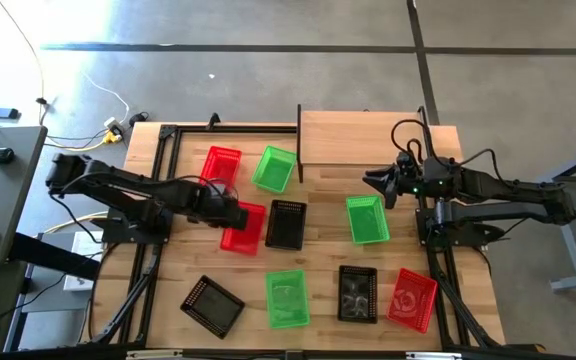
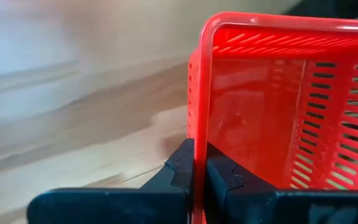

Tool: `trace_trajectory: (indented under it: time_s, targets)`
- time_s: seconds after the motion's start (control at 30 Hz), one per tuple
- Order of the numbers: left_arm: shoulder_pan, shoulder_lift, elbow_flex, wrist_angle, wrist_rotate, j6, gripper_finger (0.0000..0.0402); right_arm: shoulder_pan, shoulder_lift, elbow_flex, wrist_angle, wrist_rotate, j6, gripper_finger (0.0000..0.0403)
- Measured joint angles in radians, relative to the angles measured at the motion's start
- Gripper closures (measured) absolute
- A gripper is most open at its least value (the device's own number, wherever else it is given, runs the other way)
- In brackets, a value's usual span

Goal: Stack baskets on shelf by color
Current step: Put the bottom left red basket on the shelf

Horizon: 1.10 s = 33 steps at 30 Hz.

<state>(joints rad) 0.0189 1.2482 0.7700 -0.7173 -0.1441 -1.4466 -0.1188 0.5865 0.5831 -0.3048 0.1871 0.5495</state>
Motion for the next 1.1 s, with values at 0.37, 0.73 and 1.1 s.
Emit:
trace_trajectory:
  time_s: [0.37,0.73,1.1]
  targets:
    - [0.059,-0.107,0.000,0.394,-0.150,0.163,0.0401,0.000,0.042,0.000,-0.007,0.002,0.000,0.0293]
    - [0.189,-0.116,0.022,0.567,-0.069,0.294,0.0401,0.000,0.061,0.000,-0.010,0.001,0.000,0.0293]
    - [0.314,-0.091,0.236,0.390,-0.077,0.459,0.0401,0.000,0.061,0.000,-0.008,0.001,0.000,0.0293]
